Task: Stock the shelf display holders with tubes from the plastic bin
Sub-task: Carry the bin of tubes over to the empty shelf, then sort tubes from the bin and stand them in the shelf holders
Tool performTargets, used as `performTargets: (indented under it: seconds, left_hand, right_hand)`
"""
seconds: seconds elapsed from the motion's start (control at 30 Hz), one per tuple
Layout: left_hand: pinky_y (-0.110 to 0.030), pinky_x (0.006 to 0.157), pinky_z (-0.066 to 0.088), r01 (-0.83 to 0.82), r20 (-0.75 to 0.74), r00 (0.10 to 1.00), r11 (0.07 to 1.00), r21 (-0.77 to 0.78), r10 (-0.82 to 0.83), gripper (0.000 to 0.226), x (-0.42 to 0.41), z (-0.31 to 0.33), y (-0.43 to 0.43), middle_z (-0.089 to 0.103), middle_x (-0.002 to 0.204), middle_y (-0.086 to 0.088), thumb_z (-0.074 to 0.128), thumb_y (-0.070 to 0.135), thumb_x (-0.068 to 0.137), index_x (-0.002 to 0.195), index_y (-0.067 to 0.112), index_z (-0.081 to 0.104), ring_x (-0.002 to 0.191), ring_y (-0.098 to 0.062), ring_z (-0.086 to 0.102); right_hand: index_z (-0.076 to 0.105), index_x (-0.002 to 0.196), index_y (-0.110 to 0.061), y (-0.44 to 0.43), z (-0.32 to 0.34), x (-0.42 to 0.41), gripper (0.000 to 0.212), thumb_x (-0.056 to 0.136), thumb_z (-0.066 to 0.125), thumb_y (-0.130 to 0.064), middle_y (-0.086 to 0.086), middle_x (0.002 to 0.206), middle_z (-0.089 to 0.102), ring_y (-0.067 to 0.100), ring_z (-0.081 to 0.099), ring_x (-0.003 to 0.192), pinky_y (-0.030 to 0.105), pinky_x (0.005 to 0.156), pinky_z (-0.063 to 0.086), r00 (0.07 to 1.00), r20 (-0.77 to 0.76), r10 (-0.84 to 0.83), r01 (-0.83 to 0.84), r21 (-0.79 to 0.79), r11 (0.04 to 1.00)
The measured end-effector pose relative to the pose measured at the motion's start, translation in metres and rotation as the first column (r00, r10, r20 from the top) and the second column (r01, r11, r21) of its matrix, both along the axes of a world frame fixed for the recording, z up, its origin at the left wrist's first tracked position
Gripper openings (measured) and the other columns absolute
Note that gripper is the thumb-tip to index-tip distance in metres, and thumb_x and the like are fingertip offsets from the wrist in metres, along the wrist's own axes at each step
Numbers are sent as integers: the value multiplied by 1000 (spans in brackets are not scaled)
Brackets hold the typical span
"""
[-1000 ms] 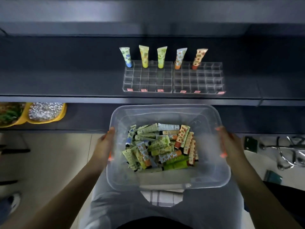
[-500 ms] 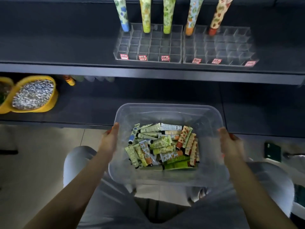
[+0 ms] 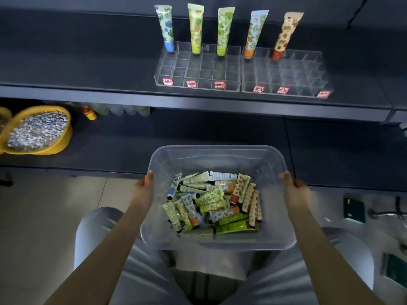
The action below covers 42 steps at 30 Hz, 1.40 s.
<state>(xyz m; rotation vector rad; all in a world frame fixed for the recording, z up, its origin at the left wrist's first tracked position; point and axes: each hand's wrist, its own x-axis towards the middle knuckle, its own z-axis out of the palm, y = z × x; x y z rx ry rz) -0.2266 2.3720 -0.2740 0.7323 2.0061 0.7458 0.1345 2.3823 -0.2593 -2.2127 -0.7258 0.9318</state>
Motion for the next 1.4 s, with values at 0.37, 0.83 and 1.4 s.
performTargets:
  seconds: [0.37, 0.83, 1.4]
  left_hand:
    - [-38, 76, 42, 73, -78, 994, 997, -29, -75, 64, 1, 5, 2, 60, 90, -16, 29, 58, 95, 96, 3, 59, 90, -34, 58]
    - [-39, 86, 38, 118, -219, 969, 993, 1, -115, 61, 14, 3, 7, 56, 115, -24, 27, 50, 99, 115, -4, 51, 103, -35, 52]
    - [-35, 98, 43, 802, -316, 515, 578, -150, -797, 48, 115, -69, 23, 52, 136, -7, 48, 36, 96, 141, 18, 43, 114, -27, 55]
  right_hand:
    - [58, 83, -3, -3, 5, -3, 43, 93, 51, -44, 6, 66, 52, 25, 50, 66, 31, 60, 36, 997, 78, -3, -2, 58, 998]
    - [60, 104, -3, -12, -2, -1, 51, 96, 38, -48, 19, 104, 59, 31, 54, 90, 36, 78, 44, 952, 303, 33, -53, 58, 997]
    - [67, 108, -7, -8, -43, -39, 32, 92, 50, -29, 10, 104, 69, 25, 64, 89, 28, 81, 46, 602, 691, 399, -699, 215, 682]
